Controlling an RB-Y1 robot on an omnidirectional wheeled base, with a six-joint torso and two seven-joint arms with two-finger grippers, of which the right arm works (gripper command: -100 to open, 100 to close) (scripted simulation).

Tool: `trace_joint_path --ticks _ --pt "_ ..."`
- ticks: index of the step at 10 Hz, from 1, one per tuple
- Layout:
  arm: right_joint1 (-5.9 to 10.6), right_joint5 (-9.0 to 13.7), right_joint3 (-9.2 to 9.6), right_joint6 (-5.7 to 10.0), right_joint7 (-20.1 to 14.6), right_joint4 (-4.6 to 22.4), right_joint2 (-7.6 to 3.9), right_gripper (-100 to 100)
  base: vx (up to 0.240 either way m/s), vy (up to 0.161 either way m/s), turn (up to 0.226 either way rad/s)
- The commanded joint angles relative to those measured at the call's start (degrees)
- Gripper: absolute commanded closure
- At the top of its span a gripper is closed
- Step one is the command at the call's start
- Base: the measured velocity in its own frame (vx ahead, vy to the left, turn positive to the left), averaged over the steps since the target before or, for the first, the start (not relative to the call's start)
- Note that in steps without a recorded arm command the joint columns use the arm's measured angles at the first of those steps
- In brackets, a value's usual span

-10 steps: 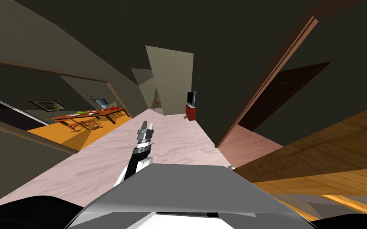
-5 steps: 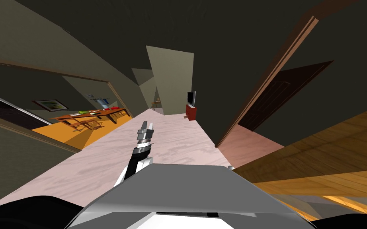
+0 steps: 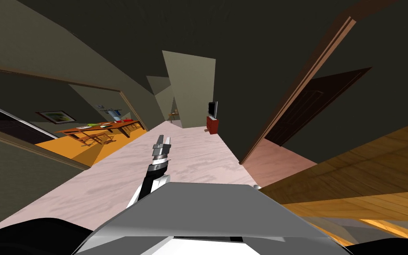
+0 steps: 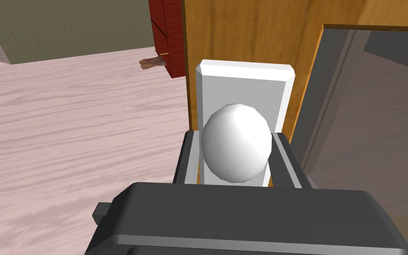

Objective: Pull the door open

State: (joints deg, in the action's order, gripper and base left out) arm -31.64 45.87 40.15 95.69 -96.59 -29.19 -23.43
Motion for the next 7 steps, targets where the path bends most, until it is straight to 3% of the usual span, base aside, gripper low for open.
trace_joint_path --ticks 1,2,3,5,7 --pt "-0.20 0.12 -0.13 -0.03 0.08 -0.15 -0.25 100 0.000 0.000 0.000" --pt "-0.16 -0.03 0.21 -1.71 0.25 0.09 0.19 100 -0.013 0.013 0.135" --pt "-0.25 -0.05 0.35 -2.16 0.39 0.20 0.33 100 -0.036 0.018 0.181" --pt "-0.56 -0.11 0.80 -1.25 0.84 0.52 0.77 100 -0.105 0.050 0.205" --pt "-0.64 -0.13 0.93 -0.42 0.95 0.61 0.88 100 -0.064 -0.017 -0.024"
